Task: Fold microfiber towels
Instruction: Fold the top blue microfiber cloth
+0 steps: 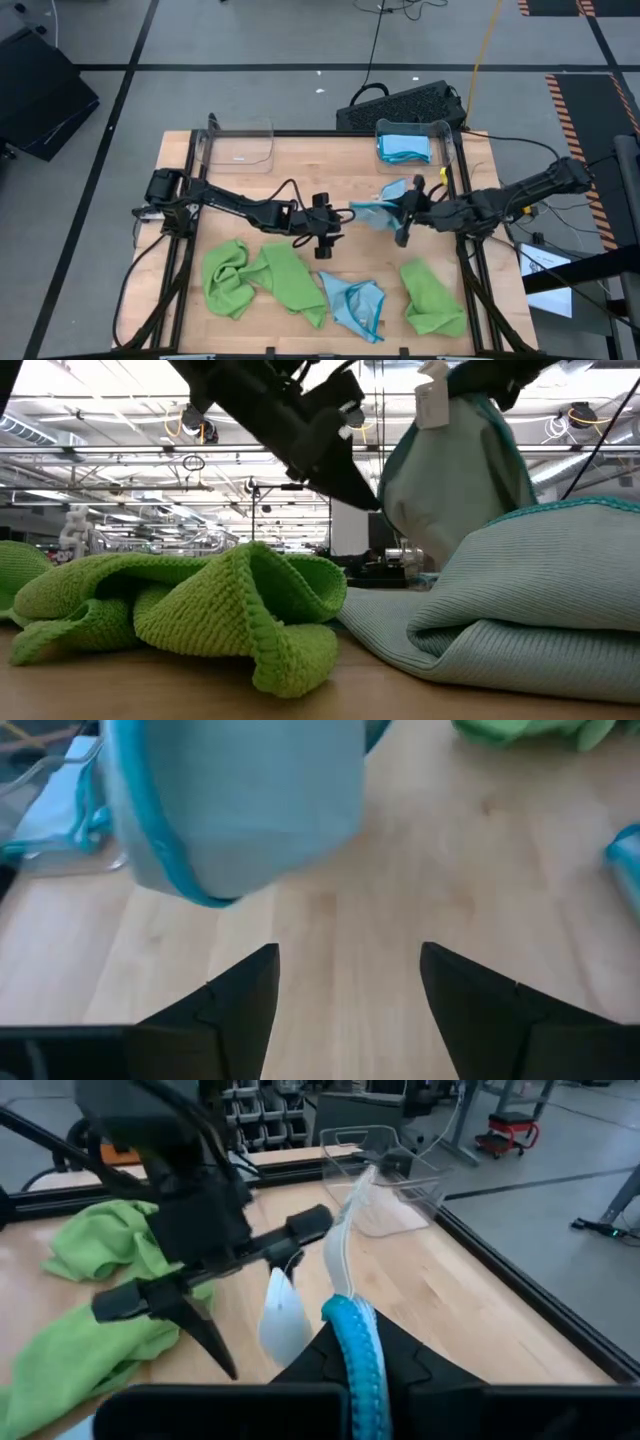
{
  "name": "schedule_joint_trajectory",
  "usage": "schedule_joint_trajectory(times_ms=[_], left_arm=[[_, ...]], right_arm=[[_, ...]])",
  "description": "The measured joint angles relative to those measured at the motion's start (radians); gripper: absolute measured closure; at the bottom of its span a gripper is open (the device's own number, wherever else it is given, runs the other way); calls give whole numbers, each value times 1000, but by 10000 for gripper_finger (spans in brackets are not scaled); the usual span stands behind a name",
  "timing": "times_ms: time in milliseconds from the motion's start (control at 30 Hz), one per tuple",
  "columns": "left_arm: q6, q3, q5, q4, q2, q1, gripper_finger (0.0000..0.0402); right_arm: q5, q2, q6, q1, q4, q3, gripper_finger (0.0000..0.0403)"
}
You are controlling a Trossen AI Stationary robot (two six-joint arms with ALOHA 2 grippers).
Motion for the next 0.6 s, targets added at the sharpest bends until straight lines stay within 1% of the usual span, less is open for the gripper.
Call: schedule_joint_trajectory(times_ms=[200, 267, 367, 433, 600], left_arm=[[-94, 2, 50, 41, 47, -27, 158], [-118, 0, 33, 43, 77, -50, 164], [-163, -1, -7, 111, 122, -84, 180], [-187, 0, -32, 215, 149, -100, 191], [-192, 0, -32, 470, 209, -123, 211]], right_arm=[[24, -37, 5, 0, -86, -3, 402], [26, -37, 4, 0, -91, -14, 401], [27, -36, 2, -1, -97, -28, 397], [28, -37, 2, -1, -98, -29, 397], [52, -41, -26, -1, -101, -29, 395]])
